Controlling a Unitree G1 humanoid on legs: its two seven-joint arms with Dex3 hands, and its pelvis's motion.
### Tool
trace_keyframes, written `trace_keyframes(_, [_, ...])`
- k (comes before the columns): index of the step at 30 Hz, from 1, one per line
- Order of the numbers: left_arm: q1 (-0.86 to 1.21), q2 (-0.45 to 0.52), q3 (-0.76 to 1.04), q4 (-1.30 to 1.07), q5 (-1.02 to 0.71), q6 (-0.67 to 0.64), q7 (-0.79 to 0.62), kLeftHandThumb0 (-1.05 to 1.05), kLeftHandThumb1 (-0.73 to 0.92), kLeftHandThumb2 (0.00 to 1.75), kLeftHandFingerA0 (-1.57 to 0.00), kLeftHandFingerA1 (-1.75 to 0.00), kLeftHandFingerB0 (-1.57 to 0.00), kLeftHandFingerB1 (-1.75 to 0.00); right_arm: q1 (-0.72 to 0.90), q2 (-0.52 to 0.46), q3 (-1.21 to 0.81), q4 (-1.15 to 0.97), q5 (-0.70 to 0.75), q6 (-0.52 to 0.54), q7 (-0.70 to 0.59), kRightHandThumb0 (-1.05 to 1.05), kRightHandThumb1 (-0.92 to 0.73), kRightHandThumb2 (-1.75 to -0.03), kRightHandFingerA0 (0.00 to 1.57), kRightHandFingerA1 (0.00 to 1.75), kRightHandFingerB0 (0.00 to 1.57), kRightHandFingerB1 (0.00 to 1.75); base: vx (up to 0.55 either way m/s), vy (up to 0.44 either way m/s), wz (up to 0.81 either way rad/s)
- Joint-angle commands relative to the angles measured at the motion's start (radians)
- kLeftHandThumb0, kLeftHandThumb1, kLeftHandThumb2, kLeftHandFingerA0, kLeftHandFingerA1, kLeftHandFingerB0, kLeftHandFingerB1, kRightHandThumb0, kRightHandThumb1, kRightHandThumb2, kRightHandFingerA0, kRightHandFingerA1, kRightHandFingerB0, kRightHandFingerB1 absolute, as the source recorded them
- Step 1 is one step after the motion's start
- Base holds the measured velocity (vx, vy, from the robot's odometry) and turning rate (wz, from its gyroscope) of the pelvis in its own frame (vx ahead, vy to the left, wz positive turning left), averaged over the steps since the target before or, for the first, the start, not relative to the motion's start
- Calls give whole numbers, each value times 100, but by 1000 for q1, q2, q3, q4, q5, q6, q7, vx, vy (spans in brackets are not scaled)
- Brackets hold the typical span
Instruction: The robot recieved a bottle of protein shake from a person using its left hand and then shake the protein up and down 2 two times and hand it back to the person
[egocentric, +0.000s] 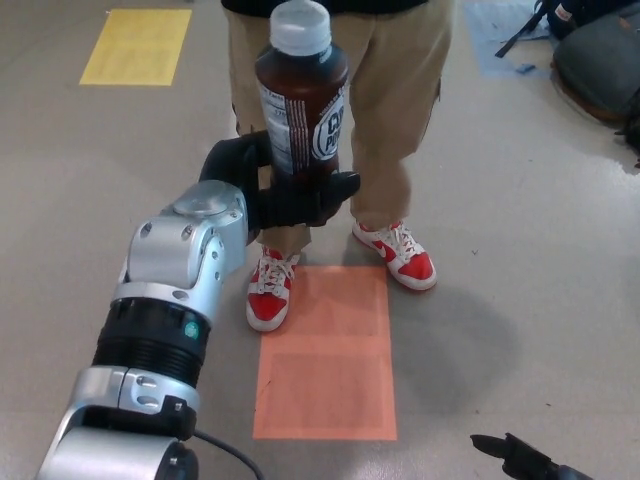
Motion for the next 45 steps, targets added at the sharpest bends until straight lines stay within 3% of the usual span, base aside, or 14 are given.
trace_keyframes(1, [-10, 10, -8, -30, 16, -17, -10, -21, 58, 57, -80, -159, -69, -58, 2, -7, -6, 7, 8, 2, 4, -67, -79, -64, 50, 37, 40, 35, 0, 0, 0])
trace_keyframes(4, [-47, 5, 12, -30, 4, -6, 6, -16, 60, 55, -76, -172, -69, -98, -2, -7, -11, 12, 18, -5, 12, -72, -71, -71, 49, 41, 38, 37, 0, 0, 0])
trace_keyframes(11, [-79, 9, 28, -3, 12, -3, 30, -13, 60, 57, -78, -164, -61, -61, -5, -1, -6, 27, 10, -8, 1, -61, -61, -103, 47, 58, 23, 45, 0, 0, 0])
trace_keyframes(16, [-66, 6, 25, -11, 20, -12, 34, -14, 61, 55, -76, -167, -70, -84, -3, 1, -8, 27, 16, -6, 9, -67, -79, -64, 50, 37, 41, 35, 0, 0, 0])
trace_keyframes(18, [-62, 5, 37, -25, 4, -1, 20, -16, 44, 81, -109, -133, -53, -67, -2, -1, -5, 28, 8, -10, -1, -60, -61, -102, 47, 57, 24, 46, 0, 0, 0])
trace_keyframes(19, [-63, 7, 37, -28, 3, 3, 17, -13, 61, 53, -76, -170, -61, -77, -2, -1, -4, 29, 8, -12, -2, -59, -61, -102, 46, 57, 25, 46, 0, 0, 0])
trace_keyframes(24, [-92, 28, 38, -21, 11, 0, 2, -17, 63, 54, -72, -172, -65, -68, 2, -4, -8, 23, 19, -14, 21, -65, -78, -64, 50, 37, 41, 35, 0, 0, 0])
trace_keyframes(26, [-101, 29, 57, -18, 2, -8, 15, -14, 59, 53, -76, -173, -50, -121, 2, -3, -6, 30, 13, -12, 11, -60, -61, -102, 48, 58, 24, 46, 0, 0, 0])
trace_keyframes(31, [-159, 50, 103, 7, -9, -12, 25, -15, 60, 53, -73, -175, -55, -122, 6, -2, -12, 30, 21, -16, 13, -61, -61, -102, 50, 58, 24, 45, 0, 0, 0])
trace_keyframes(32, [-175, 57, 111, 7, -11, -4, 25, -14, 60, 54, -73, -175, -60, -79, 8, -3, -12, 28, 19, -15, 11, -61, -61, -102, 50, 58, 25, 46, 0, 0, 0])
trace_keyframes(37, [-211, 68, 129, 20, -11, -1, 34, -9, 60, 54, -74, -175, -62, -103, 8, -2, -10, 31, 16, -16, 11, -61, -61, -102, 50, 58, 25, 46, 0, 0, 0])
trace_keyframes(38, [-217, 76, 120, 10, -5, 0, 23, -11, 61, 54, -77, -175, -67, -82, 8, -1, -11, 30, 17, -14, 12, -72, -71, -69, 52, 40, 40, 37, 0, 0, 0])
trace_keyframes(40, [-222, 75, 122, 9, -6, 4, 27, -15, 43, 80, -111, -135, -55, -69, 7, 0, -11, 31, 15, -17, 4, -67, -78, -64, 55, 38, 44, 36, 0, 0, 0])
trace_keyframes(45, [-218, 70, 121, 1, -6, -1, 22, -8, 59, 52, -76, -173, -58, -110, 5, 4, -11, 36, 16, -17, 6, -71, -70, -69, 54, 41, 41, 37, 0, 0, 0])
